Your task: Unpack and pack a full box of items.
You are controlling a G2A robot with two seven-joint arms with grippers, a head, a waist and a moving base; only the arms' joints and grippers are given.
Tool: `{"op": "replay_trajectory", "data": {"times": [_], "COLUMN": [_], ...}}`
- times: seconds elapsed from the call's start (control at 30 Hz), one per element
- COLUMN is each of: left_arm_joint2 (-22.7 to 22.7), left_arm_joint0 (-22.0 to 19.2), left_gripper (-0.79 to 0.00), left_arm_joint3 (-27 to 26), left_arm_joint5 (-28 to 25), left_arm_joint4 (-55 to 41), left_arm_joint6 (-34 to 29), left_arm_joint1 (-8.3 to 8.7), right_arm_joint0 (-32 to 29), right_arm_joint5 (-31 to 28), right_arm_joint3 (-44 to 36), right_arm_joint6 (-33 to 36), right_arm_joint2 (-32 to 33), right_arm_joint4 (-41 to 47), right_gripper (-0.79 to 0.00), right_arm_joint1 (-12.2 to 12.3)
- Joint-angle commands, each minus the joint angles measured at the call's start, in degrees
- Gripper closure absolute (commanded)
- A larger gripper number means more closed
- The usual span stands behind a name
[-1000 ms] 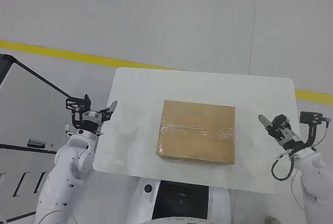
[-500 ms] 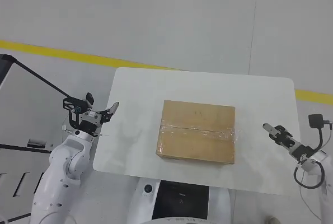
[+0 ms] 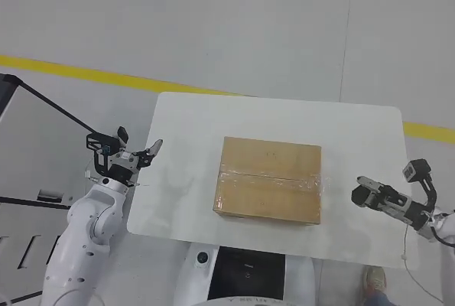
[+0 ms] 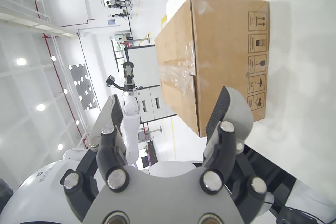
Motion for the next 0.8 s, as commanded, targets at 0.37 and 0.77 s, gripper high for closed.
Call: {"op": "replay_trajectory", "data": {"times": [0.37, 0.77], "left_arm_joint2": [0.00, 0.00], "left_arm_joint0": [0.00, 0.00], "left_gripper": [-0.785, -0.785], "left_arm_joint3": [0.00, 0.00], "left_arm_joint5": [0.00, 0.00], "left_arm_joint4": [0.00, 0.00], "left_arm_joint6": [0.00, 0.00], "left_arm_joint1": [0.00, 0.00], "right_arm_joint0": [1.48, 6.49], "right_arm_joint5": [-1.29, -0.14], "right_arm_joint3": [-2.06, 1.61], "right_arm_joint6": [-5.76, -8.33], "right_arm_joint2": [-7.64, -13.03], "right_arm_joint4": [-7.79, -10.24], "right_gripper": [-0.372, -0.219], "right_arm_joint1": [0.33, 0.72]}}
